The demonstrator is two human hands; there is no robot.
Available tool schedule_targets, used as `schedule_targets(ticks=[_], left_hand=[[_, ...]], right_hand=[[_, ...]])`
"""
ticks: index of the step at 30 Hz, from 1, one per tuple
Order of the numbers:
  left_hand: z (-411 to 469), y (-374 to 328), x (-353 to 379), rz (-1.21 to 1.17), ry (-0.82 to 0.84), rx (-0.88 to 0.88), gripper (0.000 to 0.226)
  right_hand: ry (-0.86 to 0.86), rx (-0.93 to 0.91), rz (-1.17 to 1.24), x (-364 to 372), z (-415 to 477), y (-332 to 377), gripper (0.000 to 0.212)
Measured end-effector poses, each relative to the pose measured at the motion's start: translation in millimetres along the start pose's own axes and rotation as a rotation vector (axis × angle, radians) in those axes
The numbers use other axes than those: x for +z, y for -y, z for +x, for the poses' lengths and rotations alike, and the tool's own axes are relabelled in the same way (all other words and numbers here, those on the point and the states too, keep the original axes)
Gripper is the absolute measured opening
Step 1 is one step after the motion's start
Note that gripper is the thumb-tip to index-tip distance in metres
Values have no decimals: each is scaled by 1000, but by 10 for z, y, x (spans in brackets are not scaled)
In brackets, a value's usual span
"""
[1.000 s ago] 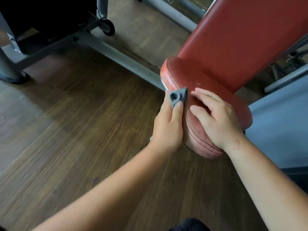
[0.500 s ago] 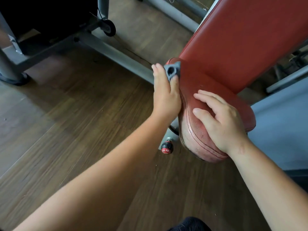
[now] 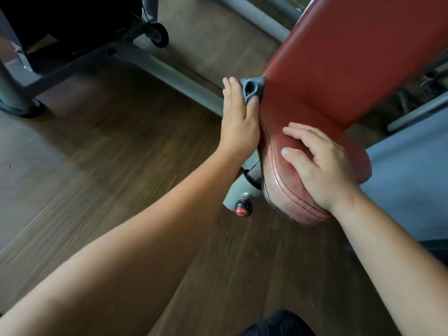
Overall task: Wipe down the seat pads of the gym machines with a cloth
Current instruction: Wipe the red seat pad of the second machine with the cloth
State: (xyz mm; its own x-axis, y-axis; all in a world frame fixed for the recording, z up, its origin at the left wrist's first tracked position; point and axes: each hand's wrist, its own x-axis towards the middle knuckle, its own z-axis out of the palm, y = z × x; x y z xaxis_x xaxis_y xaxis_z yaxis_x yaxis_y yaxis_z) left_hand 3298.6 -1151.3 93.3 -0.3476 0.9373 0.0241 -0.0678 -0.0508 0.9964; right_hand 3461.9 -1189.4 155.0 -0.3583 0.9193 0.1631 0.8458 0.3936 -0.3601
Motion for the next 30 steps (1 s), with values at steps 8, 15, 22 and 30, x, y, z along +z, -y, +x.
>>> schedule_targets(ticks=[8,15,22,30], left_hand=[[-1401,-22,-12,-292,132,66,29],[-739,-87,-16,-74,52,-20,40],[-1080,4,32,-127,102,25,37],[279,-107,12,199,1,-11,55]], right_hand=[[-26,-13,27,17,3,-3,49],[-16,-15,16,4,-8,20,48],[-14,-18,26,10,-5,-1,48],[-7,2,24,9,-7,-15,45]])
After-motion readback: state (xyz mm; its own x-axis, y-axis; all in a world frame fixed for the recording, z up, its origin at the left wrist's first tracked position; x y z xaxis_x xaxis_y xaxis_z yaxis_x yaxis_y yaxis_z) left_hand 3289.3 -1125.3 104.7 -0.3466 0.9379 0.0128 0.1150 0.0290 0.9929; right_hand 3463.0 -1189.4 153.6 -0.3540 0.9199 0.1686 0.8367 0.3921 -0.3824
